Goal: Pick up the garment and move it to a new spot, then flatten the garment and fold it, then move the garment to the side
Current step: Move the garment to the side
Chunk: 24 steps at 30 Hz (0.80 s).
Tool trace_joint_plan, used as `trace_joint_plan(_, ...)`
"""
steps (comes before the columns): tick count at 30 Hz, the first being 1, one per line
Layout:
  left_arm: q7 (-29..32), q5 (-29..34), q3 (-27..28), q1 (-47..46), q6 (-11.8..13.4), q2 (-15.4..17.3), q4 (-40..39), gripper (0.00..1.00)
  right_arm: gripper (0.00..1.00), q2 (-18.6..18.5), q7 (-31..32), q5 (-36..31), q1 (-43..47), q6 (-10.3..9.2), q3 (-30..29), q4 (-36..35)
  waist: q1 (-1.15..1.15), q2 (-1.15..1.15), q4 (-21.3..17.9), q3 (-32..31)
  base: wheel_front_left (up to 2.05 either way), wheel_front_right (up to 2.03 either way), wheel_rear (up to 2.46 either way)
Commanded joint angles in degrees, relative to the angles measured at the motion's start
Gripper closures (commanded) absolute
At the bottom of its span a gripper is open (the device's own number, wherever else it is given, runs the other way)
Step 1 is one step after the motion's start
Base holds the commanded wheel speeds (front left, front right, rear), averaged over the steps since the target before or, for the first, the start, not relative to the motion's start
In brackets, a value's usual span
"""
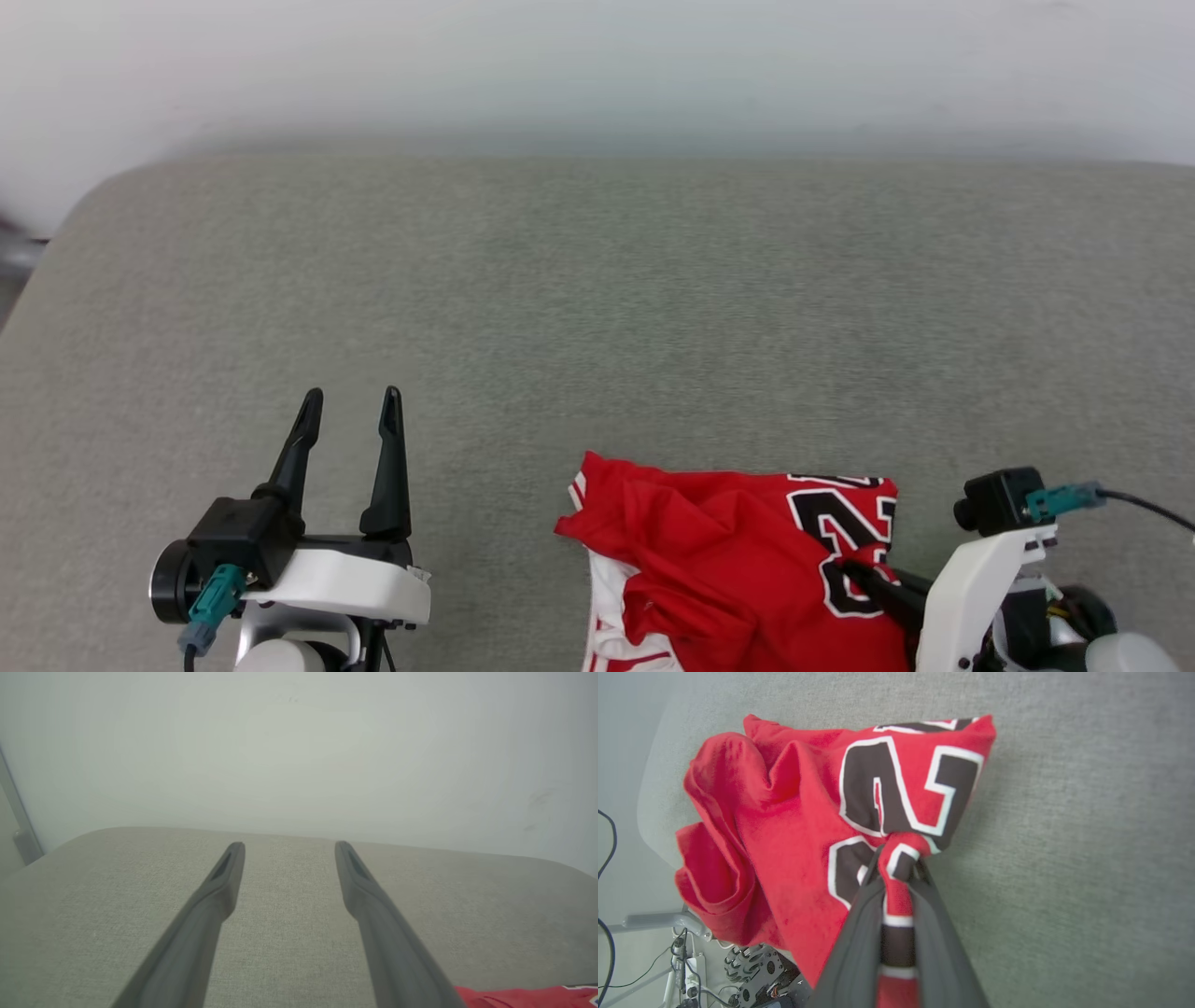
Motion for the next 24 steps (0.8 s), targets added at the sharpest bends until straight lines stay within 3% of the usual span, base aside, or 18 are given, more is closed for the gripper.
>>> trace_joint_plan(1,-0.1,0.3,0.2,0.6,-0.1,-0.2,-0.3,0.0,1.0,-1.3,0.5,-1.5,-0.9,-0.05,0.4,-1.4,0.0,0.0,-2.6,-1.2,0.0,0.0,0.0)
trace_joint_plan(10,-0.1,1.1,-0.1,1.0,-0.7,-0.5,-2.0,0.0,1.0,-7.8,5.1,-6.6,-4.7,-0.05,1.4,-10.1,0.0,0.0,-12.6,-0.1,0.0,0.0,0.0)
trace_joint_plan(14,-0.1,1.7,-0.1,-0.6,-1.1,-0.1,-3.5,0.0,1.0,-8.9,6.2,-7.7,-7.4,-0.05,0.6,-11.9,0.0,0.0,-17.4,2.9,0.0,0.0,0.0)
trace_joint_plan(18,-0.1,2.9,-0.8,-2.5,-1.8,0.9,-5.1,0.0,1.0,-8.8,5.2,-8.1,-10.6,-0.05,-1.2,-10.7,0.0,0.0,-21.3,7.4,0.0,0.0,0.0)
trace_joint_plan(24,1.2,4.6,-3.0,-6.8,-2.7,3.1,-7.9,0.0,1.0,-9.0,1.7,-10.7,-16.1,-0.05,-6.0,-3.8,0.0,0.0,-24.1,13.9,0.0,0.0,0.0)
